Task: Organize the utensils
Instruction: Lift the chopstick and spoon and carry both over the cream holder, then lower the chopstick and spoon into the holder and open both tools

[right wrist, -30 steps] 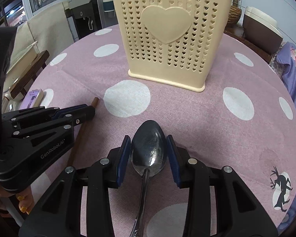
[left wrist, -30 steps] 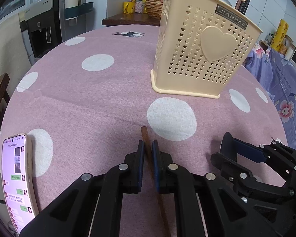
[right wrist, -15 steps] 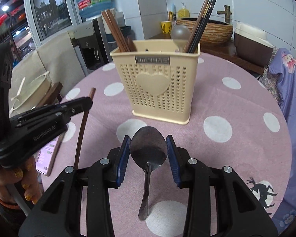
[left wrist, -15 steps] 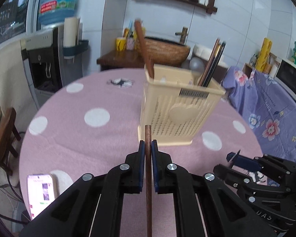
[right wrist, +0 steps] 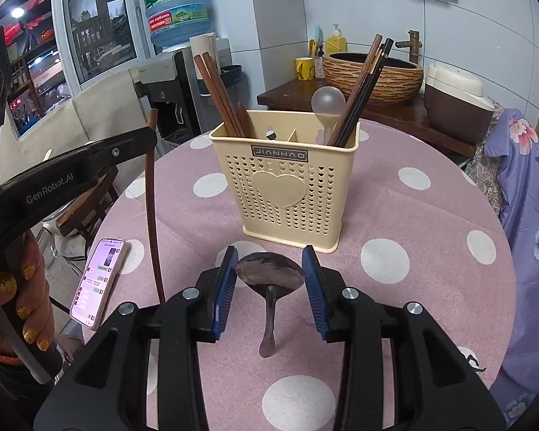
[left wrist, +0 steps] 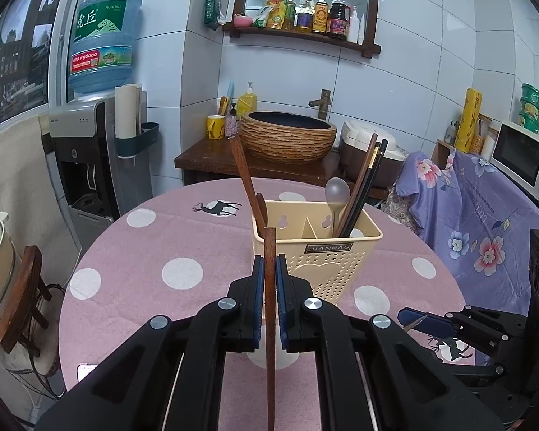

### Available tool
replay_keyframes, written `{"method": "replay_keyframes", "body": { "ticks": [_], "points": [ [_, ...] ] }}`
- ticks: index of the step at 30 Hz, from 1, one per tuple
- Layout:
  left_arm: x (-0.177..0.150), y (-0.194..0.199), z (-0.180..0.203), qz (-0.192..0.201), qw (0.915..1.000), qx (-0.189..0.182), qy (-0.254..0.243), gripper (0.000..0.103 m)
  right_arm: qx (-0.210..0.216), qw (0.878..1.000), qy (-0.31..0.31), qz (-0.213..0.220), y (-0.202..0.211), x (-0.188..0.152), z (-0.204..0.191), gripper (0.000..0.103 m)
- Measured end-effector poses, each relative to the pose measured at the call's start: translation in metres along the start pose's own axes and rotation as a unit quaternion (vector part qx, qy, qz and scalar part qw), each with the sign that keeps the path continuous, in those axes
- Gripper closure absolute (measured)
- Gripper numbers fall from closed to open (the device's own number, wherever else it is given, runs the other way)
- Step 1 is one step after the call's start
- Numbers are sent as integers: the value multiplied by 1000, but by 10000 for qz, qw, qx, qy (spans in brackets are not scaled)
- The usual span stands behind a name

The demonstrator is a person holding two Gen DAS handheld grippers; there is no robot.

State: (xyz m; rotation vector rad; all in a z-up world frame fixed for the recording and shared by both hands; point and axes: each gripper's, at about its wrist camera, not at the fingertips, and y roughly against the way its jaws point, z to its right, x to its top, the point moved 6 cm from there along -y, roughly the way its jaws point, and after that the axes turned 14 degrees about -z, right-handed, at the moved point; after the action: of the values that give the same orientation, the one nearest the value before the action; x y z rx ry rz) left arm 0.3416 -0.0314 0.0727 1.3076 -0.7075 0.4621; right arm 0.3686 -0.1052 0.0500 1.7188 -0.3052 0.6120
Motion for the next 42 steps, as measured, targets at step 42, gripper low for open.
{"method": "replay_keyframes", "body": {
  "ticks": [42],
  "points": [
    [127,11,28,712,9973,147,-127,96,-787,9922,-137,959,17,142,29,65]
  ]
}}
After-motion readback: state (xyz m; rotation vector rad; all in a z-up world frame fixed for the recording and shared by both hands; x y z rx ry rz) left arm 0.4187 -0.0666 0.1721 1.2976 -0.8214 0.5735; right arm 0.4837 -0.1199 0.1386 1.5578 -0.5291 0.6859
